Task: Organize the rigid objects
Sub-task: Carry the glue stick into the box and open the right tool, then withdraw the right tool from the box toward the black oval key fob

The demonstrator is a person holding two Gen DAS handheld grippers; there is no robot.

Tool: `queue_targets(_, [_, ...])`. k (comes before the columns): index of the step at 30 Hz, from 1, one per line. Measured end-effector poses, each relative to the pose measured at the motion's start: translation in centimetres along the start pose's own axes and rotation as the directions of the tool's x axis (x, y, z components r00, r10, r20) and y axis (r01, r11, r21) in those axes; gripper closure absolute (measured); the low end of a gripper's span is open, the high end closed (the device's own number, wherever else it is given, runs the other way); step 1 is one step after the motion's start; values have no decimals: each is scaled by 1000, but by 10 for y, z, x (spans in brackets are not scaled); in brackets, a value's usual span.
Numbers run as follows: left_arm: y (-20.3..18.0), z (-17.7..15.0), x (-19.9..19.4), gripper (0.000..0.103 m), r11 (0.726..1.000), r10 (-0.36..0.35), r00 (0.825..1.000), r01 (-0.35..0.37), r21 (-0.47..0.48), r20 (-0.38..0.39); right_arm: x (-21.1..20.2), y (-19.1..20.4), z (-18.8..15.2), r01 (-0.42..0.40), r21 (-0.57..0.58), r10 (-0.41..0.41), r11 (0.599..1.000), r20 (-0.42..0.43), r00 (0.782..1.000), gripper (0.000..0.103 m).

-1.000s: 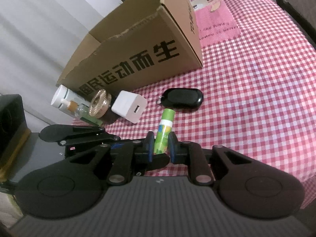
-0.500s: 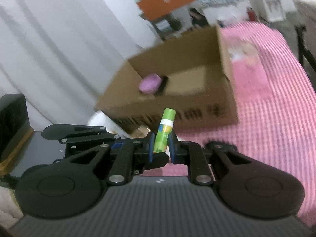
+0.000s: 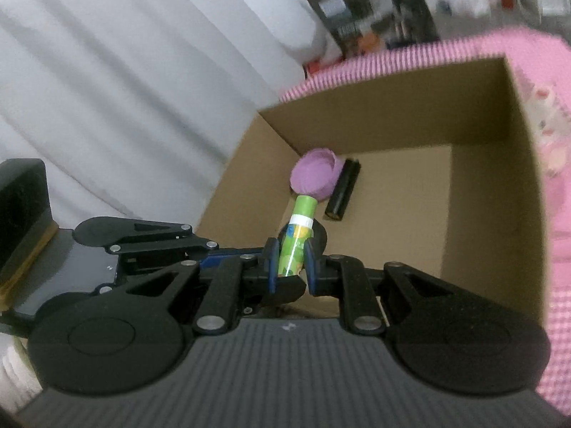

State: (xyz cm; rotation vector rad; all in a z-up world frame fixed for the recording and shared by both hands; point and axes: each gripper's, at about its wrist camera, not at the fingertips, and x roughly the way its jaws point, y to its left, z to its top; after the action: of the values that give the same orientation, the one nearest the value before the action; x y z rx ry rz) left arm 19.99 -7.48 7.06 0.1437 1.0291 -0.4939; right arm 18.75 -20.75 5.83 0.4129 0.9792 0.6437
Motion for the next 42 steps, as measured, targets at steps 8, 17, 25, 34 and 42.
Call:
queue_targets(8, [35, 14, 45, 78, 998, -16, 987, 6, -68, -158, 53, -18, 19, 36, 53, -27, 998, -152, 988, 89])
queue_targets(17, [45, 14, 61, 77, 997, -2, 975, -16, -81, -222, 77, -19, 24, 53, 76, -34, 996, -238, 971, 88])
queue_targets(25, [39, 16, 44, 62, 998, 28, 986, -38, -58, -162, 62, -17, 26, 30, 71, -16, 997, -191, 981, 86])
queue_targets(34, [14, 10, -13, 37, 997, 77, 997, -77, 9, -4, -33, 13, 17, -1, -30, 3, 1000, 56, 998, 54])
queue_targets(42, [-11, -21, -73, 24, 995, 75, 986, -82, 47, 148, -143, 32, -41, 39, -82, -9, 996, 336, 942, 25])
